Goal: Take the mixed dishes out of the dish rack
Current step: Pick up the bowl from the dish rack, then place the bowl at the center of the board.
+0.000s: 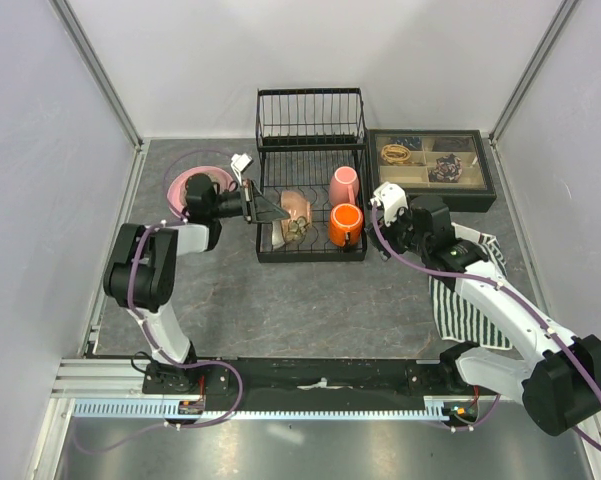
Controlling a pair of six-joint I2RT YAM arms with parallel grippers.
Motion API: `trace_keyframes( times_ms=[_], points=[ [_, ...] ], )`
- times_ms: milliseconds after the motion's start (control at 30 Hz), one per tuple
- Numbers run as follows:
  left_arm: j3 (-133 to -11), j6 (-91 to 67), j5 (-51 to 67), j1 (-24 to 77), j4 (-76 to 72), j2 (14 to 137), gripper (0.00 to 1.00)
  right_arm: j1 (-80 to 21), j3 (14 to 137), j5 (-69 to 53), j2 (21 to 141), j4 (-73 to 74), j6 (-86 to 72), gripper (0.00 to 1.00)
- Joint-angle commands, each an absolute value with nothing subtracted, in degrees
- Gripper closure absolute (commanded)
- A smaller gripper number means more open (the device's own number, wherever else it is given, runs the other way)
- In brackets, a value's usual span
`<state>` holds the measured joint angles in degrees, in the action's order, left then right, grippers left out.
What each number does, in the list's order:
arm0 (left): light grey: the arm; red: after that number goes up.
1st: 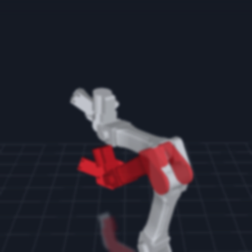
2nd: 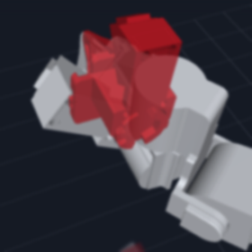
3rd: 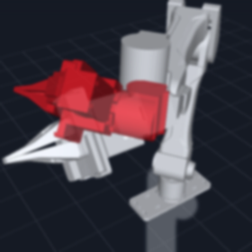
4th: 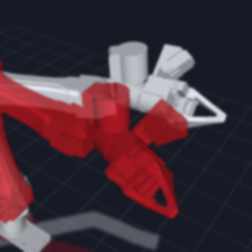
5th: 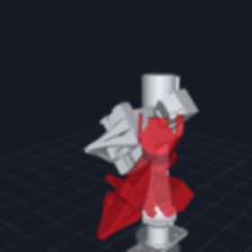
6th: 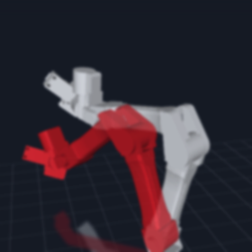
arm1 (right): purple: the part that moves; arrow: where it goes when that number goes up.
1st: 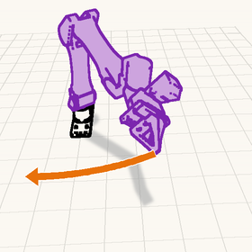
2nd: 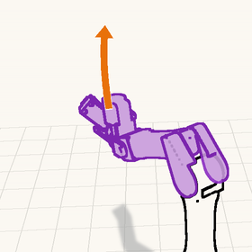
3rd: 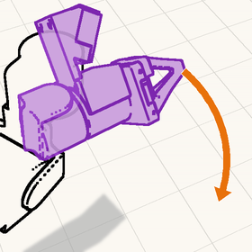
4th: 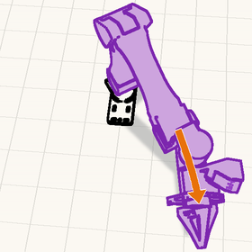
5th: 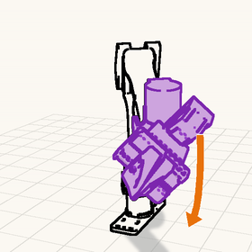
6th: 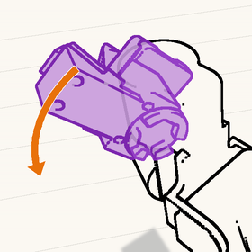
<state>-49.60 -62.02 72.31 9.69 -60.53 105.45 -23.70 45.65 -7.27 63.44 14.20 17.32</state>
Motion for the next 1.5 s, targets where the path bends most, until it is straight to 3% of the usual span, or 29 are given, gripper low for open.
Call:
trace_keyframes(
  times_ms=[0, 400, 533, 800, 1133, 1467],
  points=[
    [-54.7, -47.7, 72.6, 9.3, -47.8, 96.2, 0.98, -23.3, 45.8, -8.5, 63.1, 12.5, 17.1, 0.22],
    [-61.9, -31.4, 70.1, 8.3, -22.4, 85.6, 0.98, -23.4, 45.1, -8.7, 62.3, 12.2, 17.2, 0.22],
    [-66.5, -14.2, 64.1, 7.8, 0.3, 81.7, 0.98, -23.4, 45.4, -8.2, 62.0, 11.9, 17.1, 0.22],
    [-71.4, 4.9, 49.9, 5.9, 25.0, 74.5, 0.98, -23.3, 46.2, -7.4, 62.8, 11.2, 16.4, 0.22],
    [-67.2, 22.3, 27.2, 4.7, 39.1, 68.4, 0.98, -23.3, 47.3, -8.3, 64.0, 11.2, 16.3, 0.22],
    [-57.1, 33.2, 11.1, 4.0, 41.5, 66.6, 0.98, -23.3, 47.2, -8.9, 64.4, 10.7, 16.1, 0.22]
  ],
)
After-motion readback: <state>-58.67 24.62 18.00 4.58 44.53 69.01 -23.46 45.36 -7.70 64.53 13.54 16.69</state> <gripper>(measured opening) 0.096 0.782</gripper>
